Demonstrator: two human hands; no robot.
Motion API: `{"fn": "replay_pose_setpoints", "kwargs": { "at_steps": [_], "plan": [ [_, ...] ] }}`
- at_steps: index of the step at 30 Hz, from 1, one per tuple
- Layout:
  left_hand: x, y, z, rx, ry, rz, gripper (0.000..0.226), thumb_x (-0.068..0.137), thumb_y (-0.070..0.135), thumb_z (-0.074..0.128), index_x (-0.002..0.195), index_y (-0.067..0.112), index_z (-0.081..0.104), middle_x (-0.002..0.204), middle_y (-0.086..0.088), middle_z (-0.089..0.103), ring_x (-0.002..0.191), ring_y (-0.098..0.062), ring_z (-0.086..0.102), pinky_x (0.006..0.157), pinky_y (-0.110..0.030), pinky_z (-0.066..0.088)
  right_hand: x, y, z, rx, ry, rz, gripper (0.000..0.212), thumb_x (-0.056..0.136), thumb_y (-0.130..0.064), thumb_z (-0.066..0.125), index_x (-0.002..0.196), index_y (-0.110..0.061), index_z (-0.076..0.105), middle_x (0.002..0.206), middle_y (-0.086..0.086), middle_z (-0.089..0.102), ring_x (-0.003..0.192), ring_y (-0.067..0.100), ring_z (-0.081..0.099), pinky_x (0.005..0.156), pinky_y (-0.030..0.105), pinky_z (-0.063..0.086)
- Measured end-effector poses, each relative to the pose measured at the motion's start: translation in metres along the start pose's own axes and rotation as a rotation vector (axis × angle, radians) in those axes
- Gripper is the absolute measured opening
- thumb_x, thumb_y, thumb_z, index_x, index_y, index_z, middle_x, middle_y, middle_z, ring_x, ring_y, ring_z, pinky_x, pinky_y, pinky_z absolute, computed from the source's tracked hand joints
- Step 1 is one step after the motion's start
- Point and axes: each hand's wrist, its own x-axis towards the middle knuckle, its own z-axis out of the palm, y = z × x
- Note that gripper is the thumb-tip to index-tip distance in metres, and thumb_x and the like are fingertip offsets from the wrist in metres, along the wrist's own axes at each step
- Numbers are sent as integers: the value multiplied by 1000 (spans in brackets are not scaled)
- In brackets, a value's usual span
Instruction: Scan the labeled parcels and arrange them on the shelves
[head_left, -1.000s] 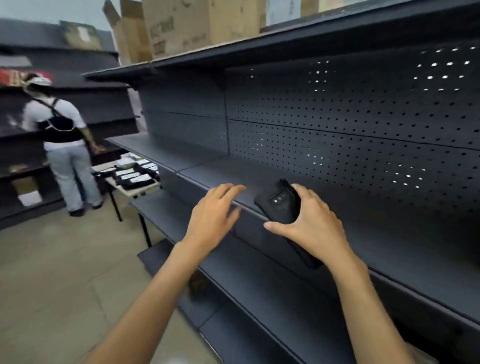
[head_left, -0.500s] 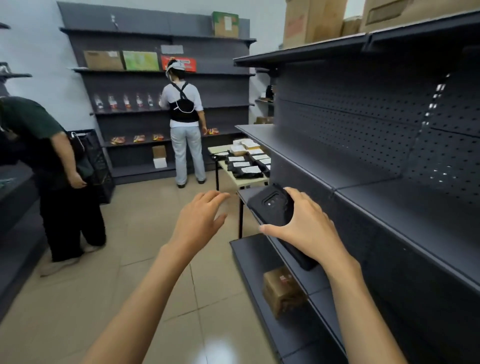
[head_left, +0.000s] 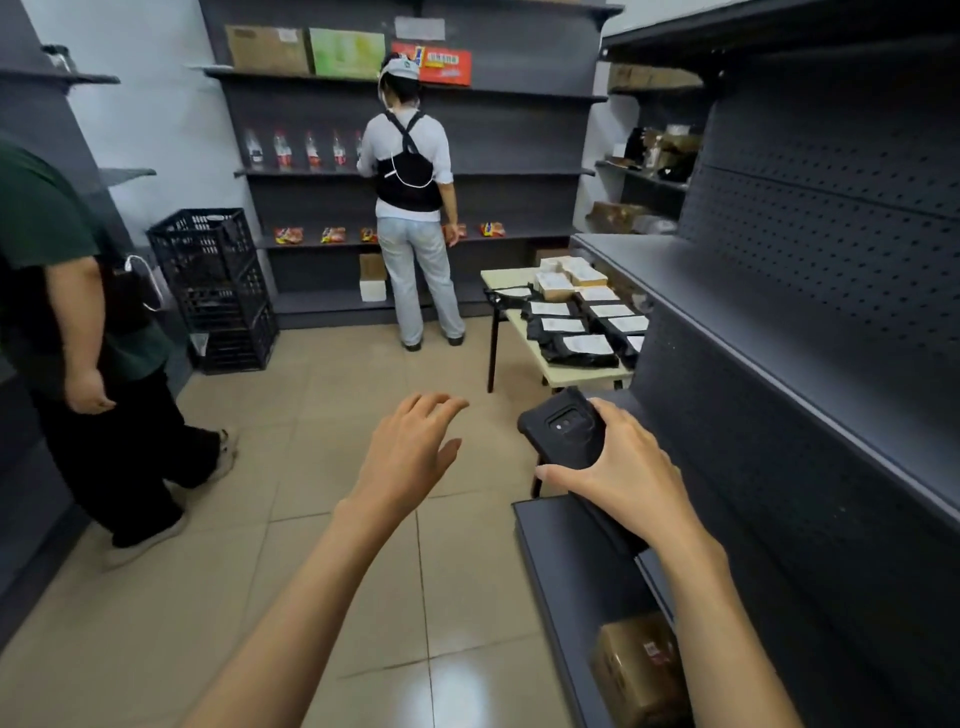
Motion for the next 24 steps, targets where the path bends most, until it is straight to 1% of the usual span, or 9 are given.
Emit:
{"fn": "replay_pose_setpoints", "kwargs": {
  "at_steps": [4, 7, 10, 13, 15, 17, 20, 24],
  "plan": [
    [86, -50, 41, 3, 2, -42, 48, 93, 27, 64, 138, 24, 51, 136, 2, 54, 125, -18, 49, 95, -31, 45, 116, 3, 28, 8, -24, -17, 76, 68, -56, 82, 132, -32, 48, 128, -7, 57, 120, 24, 56, 80, 36, 40],
    [154, -92, 65, 2, 4, -69, 46, 91, 28, 65, 136, 25, 53, 132, 4, 56, 122, -18, 51, 89, -34, 50, 204, -5, 44, 30, -31, -45, 80, 68, -54, 82, 136, -30, 46, 131, -6, 53, 121, 22, 54, 84, 37, 41],
    [209, -138, 87, -2, 14, -106, 44, 90, 28, 66, 133, 24, 55, 128, 5, 58, 118, -19, 53, 84, -34, 51, 284, -14, 67, 76, -36, -87, 77, 67, -51, 84, 132, -30, 48, 123, -8, 55, 114, 18, 55, 86, 38, 46],
    [249, -186, 110, -1, -11, -155, 44, 92, 30, 63, 134, 25, 53, 129, 5, 57, 120, -17, 52, 86, -33, 50, 351, -20, 97, 75, -101, -114, 77, 65, -57, 83, 129, -32, 49, 118, -8, 56, 110, 16, 55, 88, 38, 48],
    [277, -221, 127, 4, -25, -174, 44, 92, 30, 63, 135, 24, 52, 130, 4, 57, 121, -18, 52, 87, -33, 49, 394, -23, 121, 60, -154, -109, 80, 63, -61, 81, 130, -32, 48, 120, -10, 55, 110, 14, 55, 90, 39, 49],
    [307, -257, 146, 4, -28, -185, 44, 92, 29, 64, 134, 23, 53, 129, 3, 57, 120, -19, 53, 86, -33, 49, 436, -25, 146, 45, -170, -101, 80, 62, -62, 81, 130, -33, 49, 120, -10, 55, 109, 14, 56, 90, 39, 50],
    [358, -312, 176, 6, -50, -180, 44, 91, 28, 65, 133, 22, 54, 127, 3, 58, 118, -20, 53, 83, -35, 50, 503, -26, 181, 35, -164, -79, 83, 62, -62, 81, 133, -33, 48, 121, -12, 55, 110, 13, 57, 91, 39, 50],
    [448, -395, 222, -1, -127, -143, 43, 90, 28, 66, 131, 22, 55, 124, 2, 59, 116, -21, 54, 81, -37, 50, 609, -36, 225, 56, -119, 20, 86, 61, -61, 81, 135, -32, 47, 127, -10, 56, 117, 17, 56, 94, 43, 50]
  ]
}}
